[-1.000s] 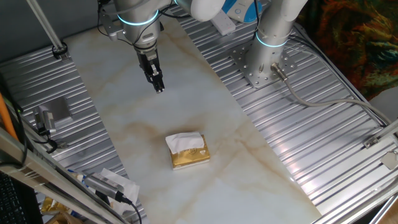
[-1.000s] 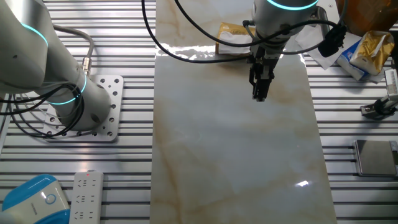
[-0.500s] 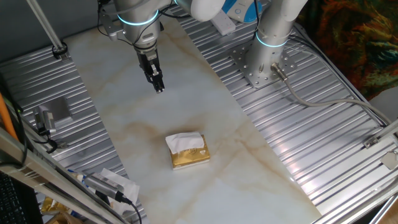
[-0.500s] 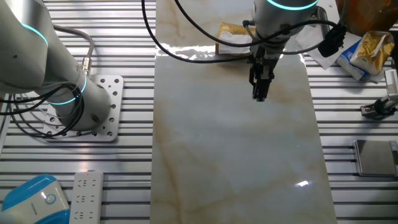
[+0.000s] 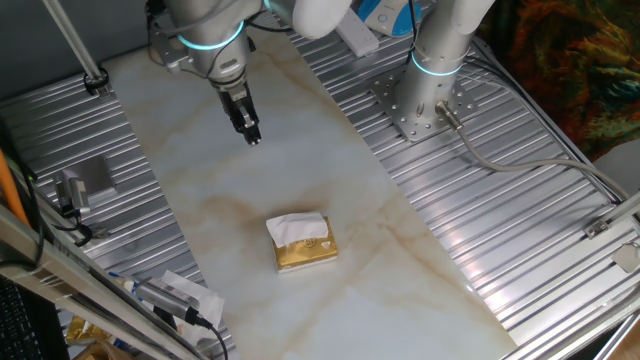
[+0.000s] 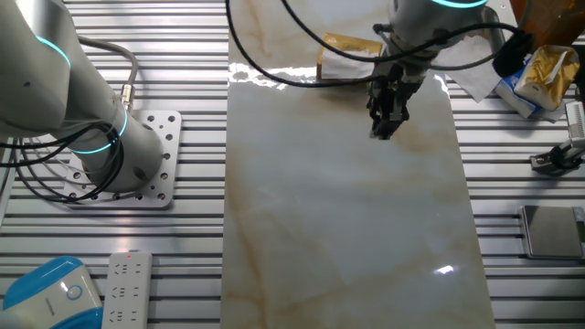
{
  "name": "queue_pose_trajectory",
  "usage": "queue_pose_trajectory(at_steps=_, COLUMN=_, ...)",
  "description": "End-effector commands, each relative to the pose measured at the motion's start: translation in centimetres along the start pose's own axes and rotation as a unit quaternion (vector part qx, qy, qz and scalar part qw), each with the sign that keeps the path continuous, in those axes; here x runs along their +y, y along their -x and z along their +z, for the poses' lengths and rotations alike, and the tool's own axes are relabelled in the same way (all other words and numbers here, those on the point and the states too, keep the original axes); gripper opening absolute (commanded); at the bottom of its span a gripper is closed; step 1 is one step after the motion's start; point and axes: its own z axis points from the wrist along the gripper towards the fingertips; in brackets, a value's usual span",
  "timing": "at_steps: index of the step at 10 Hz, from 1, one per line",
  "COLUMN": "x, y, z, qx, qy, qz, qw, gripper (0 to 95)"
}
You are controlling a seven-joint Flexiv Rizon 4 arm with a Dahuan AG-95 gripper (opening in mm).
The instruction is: Pull out a napkin
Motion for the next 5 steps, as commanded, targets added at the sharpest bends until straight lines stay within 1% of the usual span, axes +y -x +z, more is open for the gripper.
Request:
queue_pose_trajectory(at_steps=1, x=0.0, y=-0.4, z=-0.2, qx=-0.014, qy=0.020, qz=0.009, qw=0.9997, gripper=0.0)
queue_pose_trajectory(at_steps=3, x=0.4, y=0.0, z=-0.3, qx=-0.016, qy=0.022, qz=0.003, qw=0.9996, gripper=0.0)
queue_pose_trajectory(at_steps=5, x=2.3, y=1.0, z=-0.6, qx=-0.015, qy=0.022, qz=0.005, qw=0.9996, gripper=0.0)
